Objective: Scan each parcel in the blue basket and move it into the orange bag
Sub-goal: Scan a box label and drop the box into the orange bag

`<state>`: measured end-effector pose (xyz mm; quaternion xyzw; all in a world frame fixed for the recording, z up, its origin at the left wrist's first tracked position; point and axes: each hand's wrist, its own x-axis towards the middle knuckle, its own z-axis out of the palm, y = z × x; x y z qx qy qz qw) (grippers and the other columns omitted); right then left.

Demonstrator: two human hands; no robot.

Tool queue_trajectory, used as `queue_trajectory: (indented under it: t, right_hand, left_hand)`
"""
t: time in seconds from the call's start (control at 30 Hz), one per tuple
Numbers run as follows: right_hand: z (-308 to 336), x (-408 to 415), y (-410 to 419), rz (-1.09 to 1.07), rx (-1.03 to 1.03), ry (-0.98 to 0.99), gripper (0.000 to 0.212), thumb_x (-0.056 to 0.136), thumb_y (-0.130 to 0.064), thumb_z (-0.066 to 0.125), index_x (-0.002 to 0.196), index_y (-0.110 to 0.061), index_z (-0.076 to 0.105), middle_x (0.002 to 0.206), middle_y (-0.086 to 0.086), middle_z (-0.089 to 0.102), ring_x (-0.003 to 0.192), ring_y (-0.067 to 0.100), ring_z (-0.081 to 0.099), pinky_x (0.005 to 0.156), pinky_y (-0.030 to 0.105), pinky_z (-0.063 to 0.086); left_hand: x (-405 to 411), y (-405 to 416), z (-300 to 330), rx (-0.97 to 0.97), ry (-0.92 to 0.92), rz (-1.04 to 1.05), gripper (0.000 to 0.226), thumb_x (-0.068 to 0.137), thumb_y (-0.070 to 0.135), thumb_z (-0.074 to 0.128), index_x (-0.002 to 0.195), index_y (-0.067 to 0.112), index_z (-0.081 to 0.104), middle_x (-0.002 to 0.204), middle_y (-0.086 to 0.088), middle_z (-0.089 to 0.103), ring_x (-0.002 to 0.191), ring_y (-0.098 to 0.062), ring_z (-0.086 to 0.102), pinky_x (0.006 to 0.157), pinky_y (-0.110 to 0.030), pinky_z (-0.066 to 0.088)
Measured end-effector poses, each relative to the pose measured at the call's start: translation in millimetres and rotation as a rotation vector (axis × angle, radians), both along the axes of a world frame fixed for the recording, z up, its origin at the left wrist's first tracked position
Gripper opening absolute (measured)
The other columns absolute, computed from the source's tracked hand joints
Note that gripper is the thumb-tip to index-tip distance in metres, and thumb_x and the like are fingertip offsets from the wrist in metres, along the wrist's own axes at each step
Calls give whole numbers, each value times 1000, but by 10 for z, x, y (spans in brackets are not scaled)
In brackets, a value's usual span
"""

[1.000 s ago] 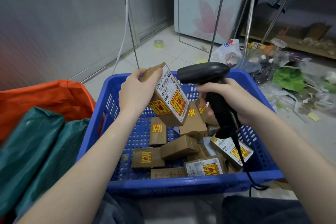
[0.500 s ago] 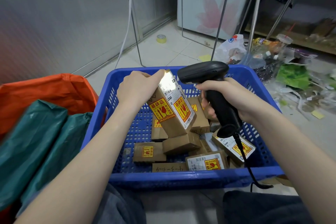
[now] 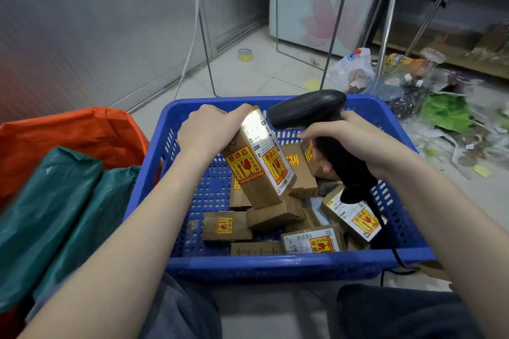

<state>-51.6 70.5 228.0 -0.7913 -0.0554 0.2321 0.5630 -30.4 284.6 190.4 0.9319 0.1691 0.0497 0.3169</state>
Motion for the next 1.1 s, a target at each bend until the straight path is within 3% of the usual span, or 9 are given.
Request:
queue_trajectory:
  t: [0.37,0.53,0.83,0.97,1.1]
  right_hand:
    - [44,12,-46,34,-37,-53,26,84,-23,65,66,-6,58,55,5,57,46,16,55,46,24,46]
    - [41,34,-80,26,-48,-51,22,84,-23,66,73,-5,59,59,8,57,49,19,56,50,29,48]
    - [8,62,-118,22,-30,-37,21,83,-24,67,73,-6,59,59,8,56,49,19,55,50,30,46]
    - [-13,66,-102,-15,-5,-86,21,85,-25,65,78,-6,59,61,8,57,50,18,56,49,28,48]
    - [-39,72,-96,-48,-4,-138,20,88,-29,64,89,-9,60,69,5,62,51,14,58,48,23,48]
  left_hand:
    - [9,-5,-34,28,29,-22,49,86,62,46,63,20,52,63,3,58,63,-13,56,60,-27,36]
    - [24,17,-60,23,43,-20,54,83,67,45,74,18,65,74,1,69,72,-15,63,61,-28,38]
    - [39,5,-91,38,65,-12,59,82,69,45,86,16,71,77,2,70,75,-17,64,64,-30,42]
    - [30,4,-70,32,63,-14,59,82,68,45,83,14,70,76,1,69,72,-16,63,61,-28,39]
    - [4,-26,-41,30,46,-36,51,86,65,45,64,20,57,69,2,66,62,-13,57,54,-27,34]
